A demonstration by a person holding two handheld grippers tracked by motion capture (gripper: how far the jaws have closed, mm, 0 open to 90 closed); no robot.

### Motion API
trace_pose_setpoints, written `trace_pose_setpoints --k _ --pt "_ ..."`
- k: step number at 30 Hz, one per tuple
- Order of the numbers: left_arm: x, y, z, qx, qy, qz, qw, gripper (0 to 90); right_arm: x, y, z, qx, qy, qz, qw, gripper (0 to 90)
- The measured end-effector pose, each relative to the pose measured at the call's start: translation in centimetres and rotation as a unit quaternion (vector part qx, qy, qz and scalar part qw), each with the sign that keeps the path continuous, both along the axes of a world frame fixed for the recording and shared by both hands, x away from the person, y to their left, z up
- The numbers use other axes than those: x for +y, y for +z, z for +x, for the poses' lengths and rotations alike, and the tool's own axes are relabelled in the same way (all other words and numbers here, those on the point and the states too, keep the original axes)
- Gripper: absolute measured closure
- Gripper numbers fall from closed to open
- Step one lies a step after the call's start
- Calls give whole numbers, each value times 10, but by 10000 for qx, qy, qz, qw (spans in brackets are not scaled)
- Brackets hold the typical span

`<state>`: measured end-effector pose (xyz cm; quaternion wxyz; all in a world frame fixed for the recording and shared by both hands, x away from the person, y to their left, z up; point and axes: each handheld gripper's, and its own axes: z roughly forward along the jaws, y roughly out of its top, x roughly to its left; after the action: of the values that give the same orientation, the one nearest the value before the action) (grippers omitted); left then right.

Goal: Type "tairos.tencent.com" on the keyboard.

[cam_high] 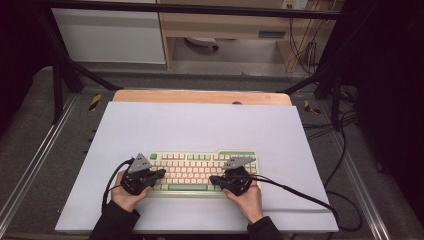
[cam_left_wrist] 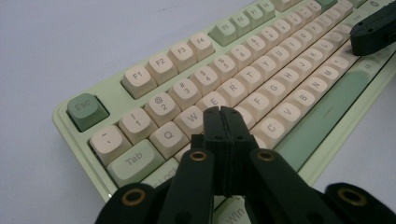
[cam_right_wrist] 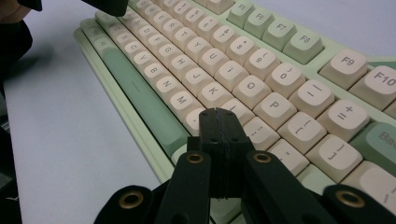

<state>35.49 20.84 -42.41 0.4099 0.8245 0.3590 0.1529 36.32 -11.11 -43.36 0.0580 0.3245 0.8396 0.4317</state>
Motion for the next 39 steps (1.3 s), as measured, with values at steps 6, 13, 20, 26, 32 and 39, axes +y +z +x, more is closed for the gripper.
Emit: trace_pose_setpoints --k 6,13,20,26,32,39 --pt "0 0 0 3 -4 1 10000 900 0 -1 0 2 2 -7 10000 900" --pt "0 0 0 0 -1 -8 10000 900 1 -2 1 8 29 -46 10000 900" --pt "0 1 0 -9 3 -17 10000 900 -4 6 -1 -51 -9 -14 10000 900" --pt "0 2 -1 -17 -6 -28 10000 900 -7 9 -1 -129 -18 -86 9999 900" --pt "-2 3 -1 -40 -11 -24 10000 900 -10 13 0 -186 -23 -91 9998 900" --pt "-12 6 -3 -72 -55 2 10000 900 -12 14 0 -136 -49 -73 9999 900"
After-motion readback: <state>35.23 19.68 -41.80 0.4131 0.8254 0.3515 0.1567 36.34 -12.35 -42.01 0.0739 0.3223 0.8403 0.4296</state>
